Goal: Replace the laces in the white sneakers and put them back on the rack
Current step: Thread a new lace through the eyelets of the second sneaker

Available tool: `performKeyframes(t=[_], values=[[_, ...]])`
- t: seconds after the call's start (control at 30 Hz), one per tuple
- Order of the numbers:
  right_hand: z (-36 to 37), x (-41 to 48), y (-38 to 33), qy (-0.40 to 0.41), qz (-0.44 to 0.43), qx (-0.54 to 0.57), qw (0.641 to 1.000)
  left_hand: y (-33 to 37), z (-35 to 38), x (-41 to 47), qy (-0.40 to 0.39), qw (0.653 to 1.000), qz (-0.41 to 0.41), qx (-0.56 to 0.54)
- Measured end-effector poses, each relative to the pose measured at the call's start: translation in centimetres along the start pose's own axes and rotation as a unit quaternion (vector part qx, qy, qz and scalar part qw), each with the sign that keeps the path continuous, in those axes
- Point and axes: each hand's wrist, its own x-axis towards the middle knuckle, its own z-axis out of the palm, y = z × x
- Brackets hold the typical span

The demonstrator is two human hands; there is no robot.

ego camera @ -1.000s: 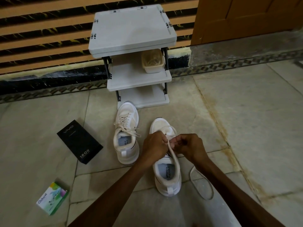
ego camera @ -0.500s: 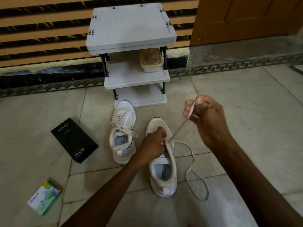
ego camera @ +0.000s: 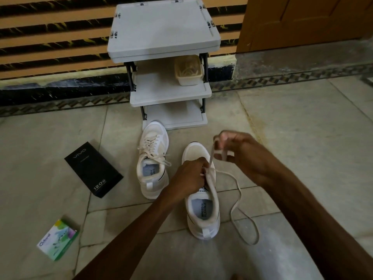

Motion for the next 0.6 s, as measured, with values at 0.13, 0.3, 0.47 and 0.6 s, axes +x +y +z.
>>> performKeyframes(t=[0.13, 0.3, 0.47, 0.6], values=[[0.2, -1.1, -4.5, -0.016, -0.028, 0.217, 0.976, 0.1, 1.0, -0.4, 0.046, 0.998, 0.028, 0.035], [0.3, -1.9, -7.9, -0.038, -0.028, 0.291, 0.955, -0.2, 1.6, -0.3, 0.057, 0.997, 0.029, 0.051], [0.6, -2.6, -9.3, -0.036, -0.012, 0.364, 0.931, -0.3, 1.9, -0.5, 0.132, 0.99, 0.022, 0.053], [0.5, -2.5, -9.7, -0.002, 0.025, 0.401, 0.916, -0.5, 1.4, -0.6, 0.186, 0.978, -0.028, 0.086]])
